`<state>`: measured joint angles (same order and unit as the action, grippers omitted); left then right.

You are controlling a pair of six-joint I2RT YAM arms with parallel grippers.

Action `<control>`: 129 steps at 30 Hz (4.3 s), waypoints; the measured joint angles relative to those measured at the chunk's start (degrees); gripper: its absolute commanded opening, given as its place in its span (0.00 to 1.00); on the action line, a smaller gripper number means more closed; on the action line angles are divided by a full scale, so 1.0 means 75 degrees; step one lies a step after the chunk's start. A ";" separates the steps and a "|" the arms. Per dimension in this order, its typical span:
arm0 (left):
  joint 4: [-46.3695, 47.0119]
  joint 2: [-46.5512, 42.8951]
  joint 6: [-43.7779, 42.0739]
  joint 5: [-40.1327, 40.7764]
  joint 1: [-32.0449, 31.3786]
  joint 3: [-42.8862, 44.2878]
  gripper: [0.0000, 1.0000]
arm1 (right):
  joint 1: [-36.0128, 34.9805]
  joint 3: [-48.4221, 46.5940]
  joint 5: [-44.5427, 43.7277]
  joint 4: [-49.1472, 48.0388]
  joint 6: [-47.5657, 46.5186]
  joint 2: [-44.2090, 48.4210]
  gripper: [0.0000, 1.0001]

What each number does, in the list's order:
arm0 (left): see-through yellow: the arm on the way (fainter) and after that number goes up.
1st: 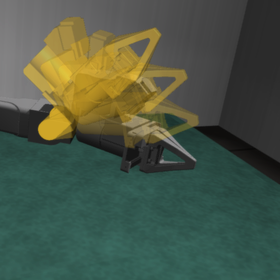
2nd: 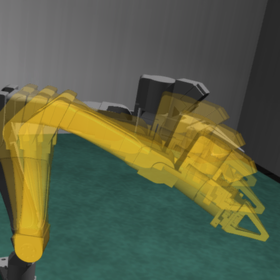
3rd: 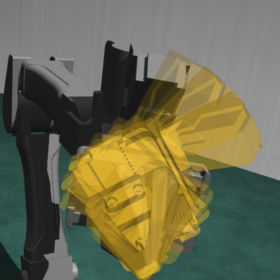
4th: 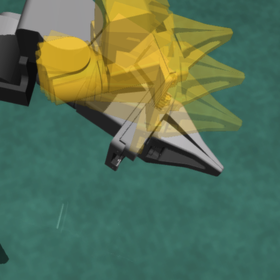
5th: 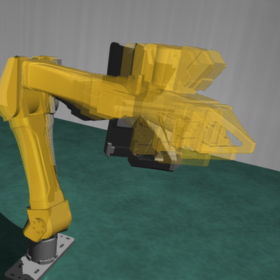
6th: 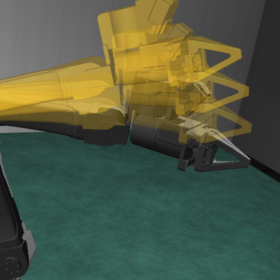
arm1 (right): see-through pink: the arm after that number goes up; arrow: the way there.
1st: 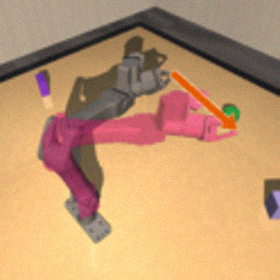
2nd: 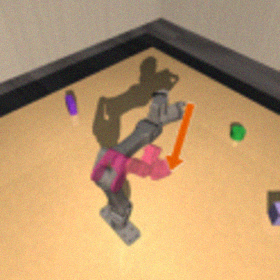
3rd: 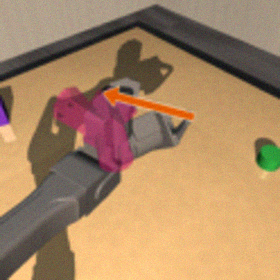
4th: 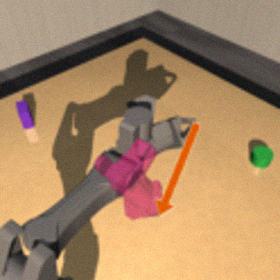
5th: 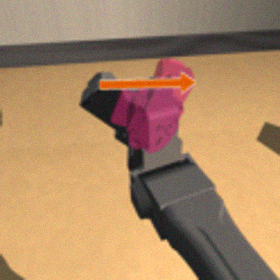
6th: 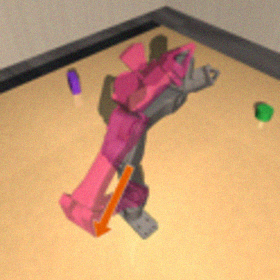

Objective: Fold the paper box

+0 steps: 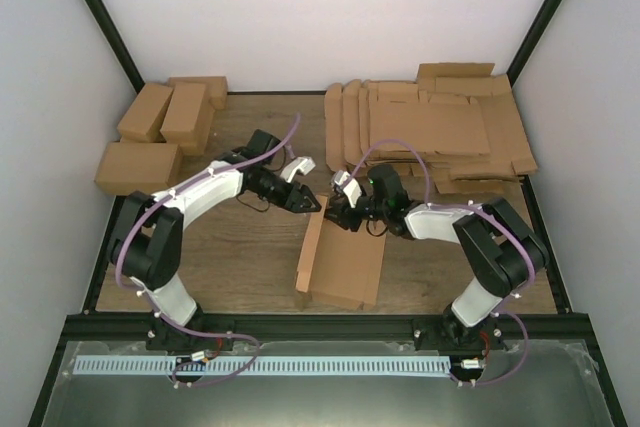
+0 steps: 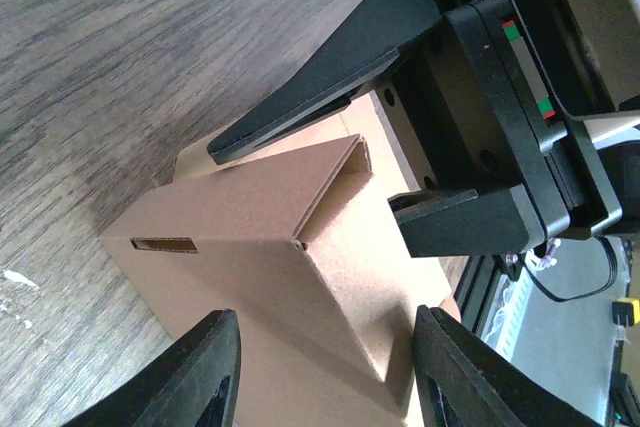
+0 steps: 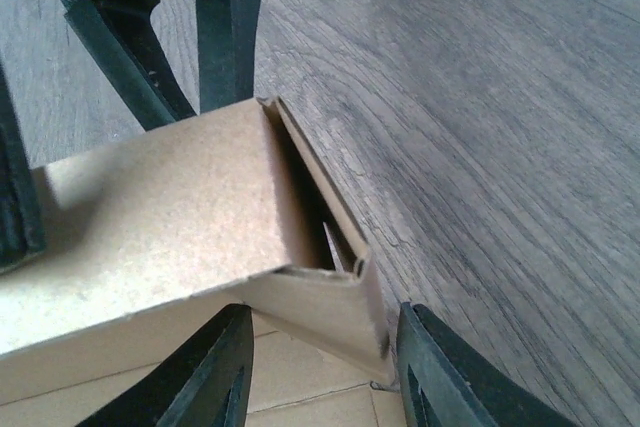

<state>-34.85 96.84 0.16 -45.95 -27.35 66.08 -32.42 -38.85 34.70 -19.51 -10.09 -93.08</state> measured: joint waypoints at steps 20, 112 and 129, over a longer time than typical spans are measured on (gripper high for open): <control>-0.0137 0.0495 -0.0058 -0.0277 0.0006 0.0428 0.48 | -0.0090 -0.0070 -0.0294 -0.0752 0.0329 -0.0437 0.12; 0.0892 -0.4890 0.3139 0.3427 -0.1011 -0.2573 0.04 | 0.0449 0.1087 -0.4476 0.1326 0.8134 0.3008 0.13; -0.3468 -0.2678 0.2017 0.6132 -0.1037 0.1376 0.06 | 0.0189 0.2804 -0.2200 0.0309 0.7600 0.4144 0.69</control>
<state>-60.86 76.75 15.29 0.03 -35.14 76.40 -31.00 -17.82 18.20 -17.19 46.92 -62.00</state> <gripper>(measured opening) 0.044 0.683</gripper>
